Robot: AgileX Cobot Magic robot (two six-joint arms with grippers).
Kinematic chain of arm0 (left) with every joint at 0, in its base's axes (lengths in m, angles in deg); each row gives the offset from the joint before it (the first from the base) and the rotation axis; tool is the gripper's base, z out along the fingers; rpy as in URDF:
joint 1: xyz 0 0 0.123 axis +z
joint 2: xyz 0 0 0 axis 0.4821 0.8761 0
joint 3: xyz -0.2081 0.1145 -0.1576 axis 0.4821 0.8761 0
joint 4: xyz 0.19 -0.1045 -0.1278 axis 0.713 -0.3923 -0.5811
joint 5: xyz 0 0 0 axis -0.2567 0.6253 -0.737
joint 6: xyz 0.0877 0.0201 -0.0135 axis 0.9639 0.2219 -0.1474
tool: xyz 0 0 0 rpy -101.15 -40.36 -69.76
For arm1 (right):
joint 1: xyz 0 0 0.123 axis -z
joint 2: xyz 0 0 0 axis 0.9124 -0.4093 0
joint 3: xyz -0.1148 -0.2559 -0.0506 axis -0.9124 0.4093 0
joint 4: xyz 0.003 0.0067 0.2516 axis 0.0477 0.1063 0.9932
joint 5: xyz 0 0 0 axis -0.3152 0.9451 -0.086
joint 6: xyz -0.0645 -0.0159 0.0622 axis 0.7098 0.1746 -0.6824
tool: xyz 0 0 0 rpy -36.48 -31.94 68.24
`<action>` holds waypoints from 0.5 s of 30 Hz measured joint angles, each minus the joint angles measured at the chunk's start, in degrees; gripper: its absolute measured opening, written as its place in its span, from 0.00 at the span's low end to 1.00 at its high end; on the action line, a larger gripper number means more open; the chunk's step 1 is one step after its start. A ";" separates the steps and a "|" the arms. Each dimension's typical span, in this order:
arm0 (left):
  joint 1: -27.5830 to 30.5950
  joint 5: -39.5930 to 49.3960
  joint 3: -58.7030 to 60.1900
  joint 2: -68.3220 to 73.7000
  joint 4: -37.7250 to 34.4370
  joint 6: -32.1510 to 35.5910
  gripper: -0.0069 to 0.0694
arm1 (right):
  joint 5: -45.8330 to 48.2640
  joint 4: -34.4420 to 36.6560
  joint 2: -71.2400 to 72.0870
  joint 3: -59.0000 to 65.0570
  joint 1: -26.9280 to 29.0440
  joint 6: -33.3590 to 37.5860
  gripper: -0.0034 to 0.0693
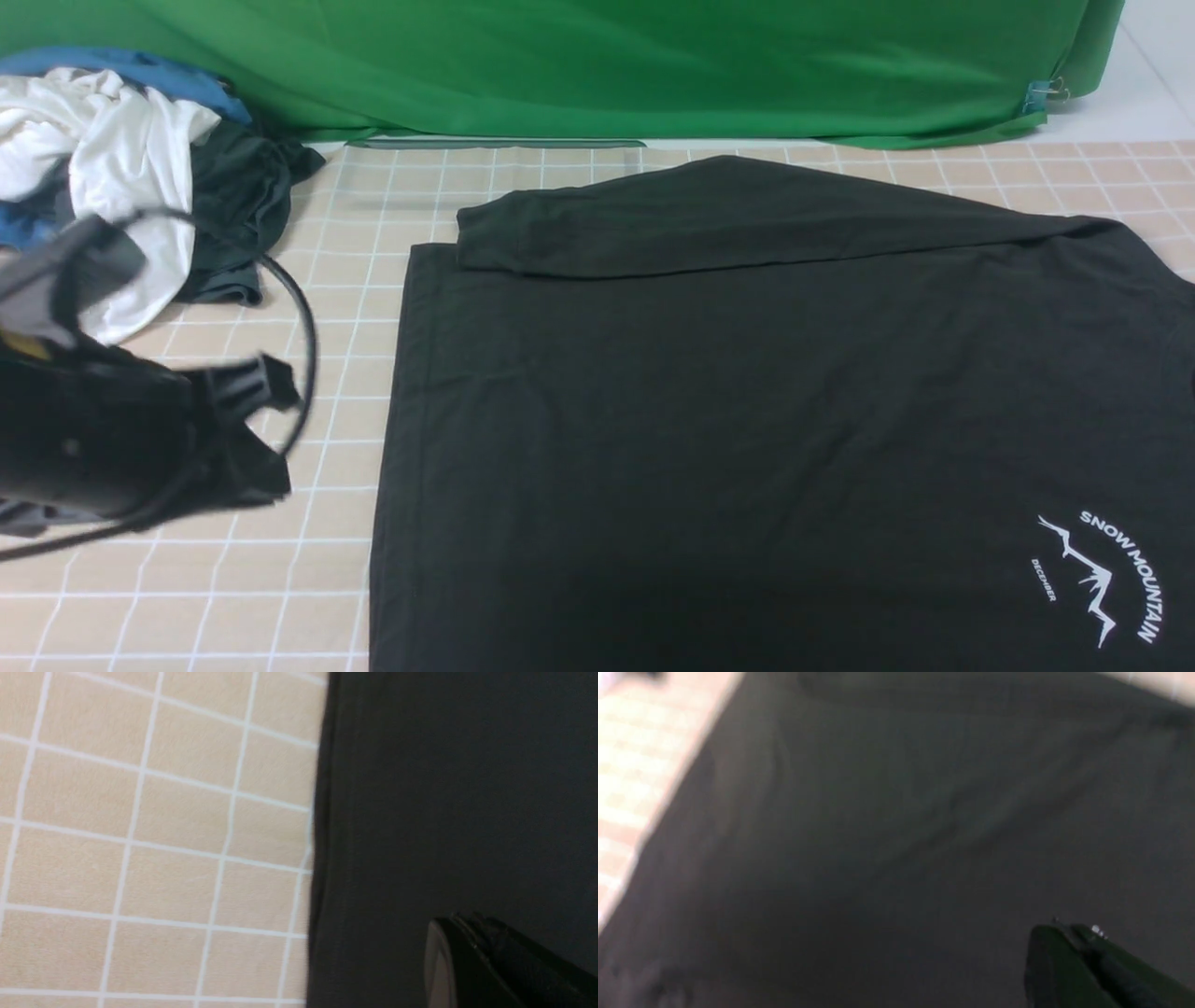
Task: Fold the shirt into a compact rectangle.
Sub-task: 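Grasp the left edge of the dark T-shirt lying flat on the table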
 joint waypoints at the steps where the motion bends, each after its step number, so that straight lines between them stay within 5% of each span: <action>1: -1.73 -1.44 0.69 0.86 1.20 -1.75 0.11 | 0.10 0.05 -0.75 0.88 0.00 0.05 0.10; 8: -16.14 -4.90 2.14 10.42 14.22 -16.49 0.11 | -3.61 4.69 -3.30 7.94 0.00 4.27 0.10; 15: -18.68 -5.10 -0.59 20.10 21.63 -25.13 0.19 | -7.16 8.53 -3.35 9.54 0.00 7.18 0.10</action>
